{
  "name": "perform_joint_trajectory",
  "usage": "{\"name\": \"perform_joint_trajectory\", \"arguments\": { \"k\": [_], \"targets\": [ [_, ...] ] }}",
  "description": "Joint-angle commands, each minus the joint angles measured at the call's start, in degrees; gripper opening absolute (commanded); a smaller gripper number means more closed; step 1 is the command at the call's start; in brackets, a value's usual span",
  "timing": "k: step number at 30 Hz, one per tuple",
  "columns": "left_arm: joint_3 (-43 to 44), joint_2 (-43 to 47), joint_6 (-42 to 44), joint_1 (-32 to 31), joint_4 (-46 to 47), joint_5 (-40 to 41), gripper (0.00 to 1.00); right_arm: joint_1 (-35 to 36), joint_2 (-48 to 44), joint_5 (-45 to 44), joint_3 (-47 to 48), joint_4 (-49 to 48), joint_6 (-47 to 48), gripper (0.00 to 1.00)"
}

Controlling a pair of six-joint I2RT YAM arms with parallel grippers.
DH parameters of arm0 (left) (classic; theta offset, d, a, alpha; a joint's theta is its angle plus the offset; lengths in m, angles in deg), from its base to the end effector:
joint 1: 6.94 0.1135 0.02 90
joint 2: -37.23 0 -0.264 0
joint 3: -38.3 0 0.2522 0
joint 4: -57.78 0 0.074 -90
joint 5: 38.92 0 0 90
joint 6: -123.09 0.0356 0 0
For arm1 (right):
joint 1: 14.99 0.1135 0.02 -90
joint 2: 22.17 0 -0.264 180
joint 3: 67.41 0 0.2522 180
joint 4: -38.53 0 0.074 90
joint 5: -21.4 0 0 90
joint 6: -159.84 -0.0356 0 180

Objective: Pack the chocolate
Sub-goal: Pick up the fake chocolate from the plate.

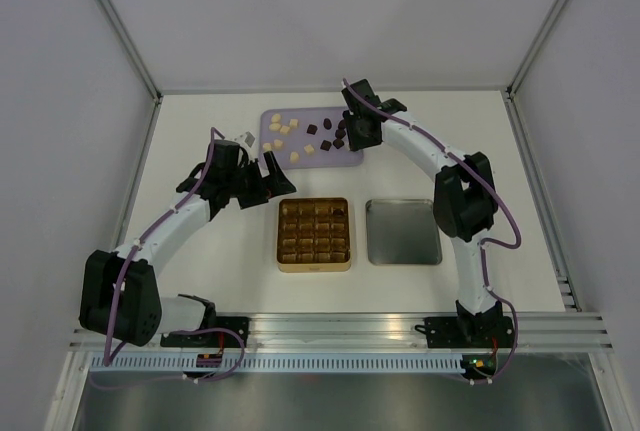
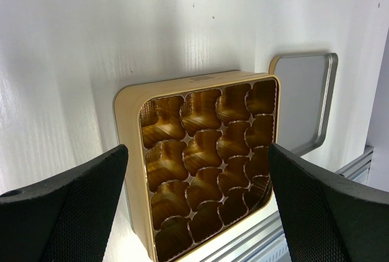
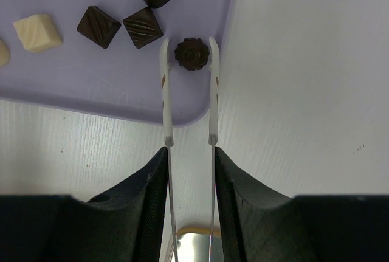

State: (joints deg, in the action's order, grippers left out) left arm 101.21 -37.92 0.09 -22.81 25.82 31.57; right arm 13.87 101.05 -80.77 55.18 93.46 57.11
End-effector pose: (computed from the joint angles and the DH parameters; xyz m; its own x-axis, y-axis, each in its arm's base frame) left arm 0.2621 -0.0869 0.2402 -0.8282 -0.2983 -0.4744 0.0441 0.8093 -0.5857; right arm 0.4226 0.2243 0.2419 -0.7855 -0.1870 -0.5900 -0.1992 0.9789 -0.0450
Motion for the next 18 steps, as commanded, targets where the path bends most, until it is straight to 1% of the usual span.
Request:
{"name": "perform_joint_trajectory", "arguments": {
  "k": [1, 5, 11, 18],
  "targets": [
    [1.5, 0.9, 1.6, -0.1, -0.5, 0.4, 1.00, -0.4, 0.9, -1.2, 2.6, -0.3, -0.9, 0.39],
    [1.3, 0.9, 1.6, -0.1, -0.6, 0.3, 0.99, -0.5, 1.1, -0.9, 2.4, -0.3, -1.2, 0.37],
    [1.0, 1.1, 1.7, -0.2, -0.9, 0.4, 1.00, -0.5, 0.3, -0.7, 2.1, -0.1, -1.4, 0.32],
    [0.7, 1.2, 1.7, -0.2, -1.1, 0.6, 1.00, -0.5, -4.6, 0.4, -0.8, -1.5, -0.6, 0.25]
  ]
}}
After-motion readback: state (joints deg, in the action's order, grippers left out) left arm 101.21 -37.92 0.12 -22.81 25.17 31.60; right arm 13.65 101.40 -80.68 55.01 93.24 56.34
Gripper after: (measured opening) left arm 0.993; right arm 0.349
